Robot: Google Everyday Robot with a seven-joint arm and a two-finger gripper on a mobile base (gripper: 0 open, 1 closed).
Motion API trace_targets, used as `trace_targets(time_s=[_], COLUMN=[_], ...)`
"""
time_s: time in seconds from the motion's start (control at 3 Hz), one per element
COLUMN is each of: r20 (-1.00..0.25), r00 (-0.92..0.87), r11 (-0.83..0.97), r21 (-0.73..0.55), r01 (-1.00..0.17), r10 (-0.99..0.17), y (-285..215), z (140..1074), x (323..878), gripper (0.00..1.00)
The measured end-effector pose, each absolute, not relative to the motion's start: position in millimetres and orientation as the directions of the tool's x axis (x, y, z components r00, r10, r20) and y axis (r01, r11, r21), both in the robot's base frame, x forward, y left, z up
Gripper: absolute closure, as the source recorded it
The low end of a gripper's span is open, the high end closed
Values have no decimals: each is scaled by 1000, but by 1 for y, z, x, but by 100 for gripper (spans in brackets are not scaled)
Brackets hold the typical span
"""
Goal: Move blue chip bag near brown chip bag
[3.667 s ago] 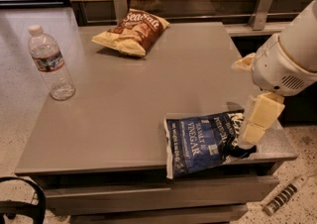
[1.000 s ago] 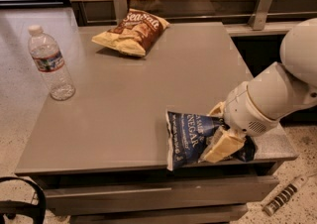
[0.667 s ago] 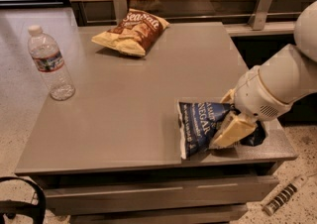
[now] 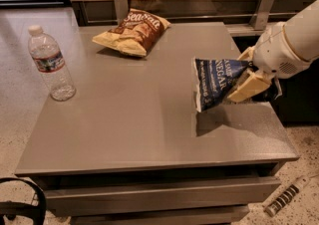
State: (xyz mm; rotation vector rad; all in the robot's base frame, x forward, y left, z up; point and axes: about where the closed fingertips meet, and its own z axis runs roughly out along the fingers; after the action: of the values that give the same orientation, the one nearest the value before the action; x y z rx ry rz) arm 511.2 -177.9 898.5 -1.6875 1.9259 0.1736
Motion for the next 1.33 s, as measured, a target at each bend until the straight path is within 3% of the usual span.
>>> trace_targets(time_s=[0.67,1.33], r20=[-474,-423], r00=[61,61], r11=[206,248], r21=[-491,-634], r01=[-847,-733], r10=[-879,-904], y=[-182,-157], z=[924,947], x=[589,625], gripper=[100,100])
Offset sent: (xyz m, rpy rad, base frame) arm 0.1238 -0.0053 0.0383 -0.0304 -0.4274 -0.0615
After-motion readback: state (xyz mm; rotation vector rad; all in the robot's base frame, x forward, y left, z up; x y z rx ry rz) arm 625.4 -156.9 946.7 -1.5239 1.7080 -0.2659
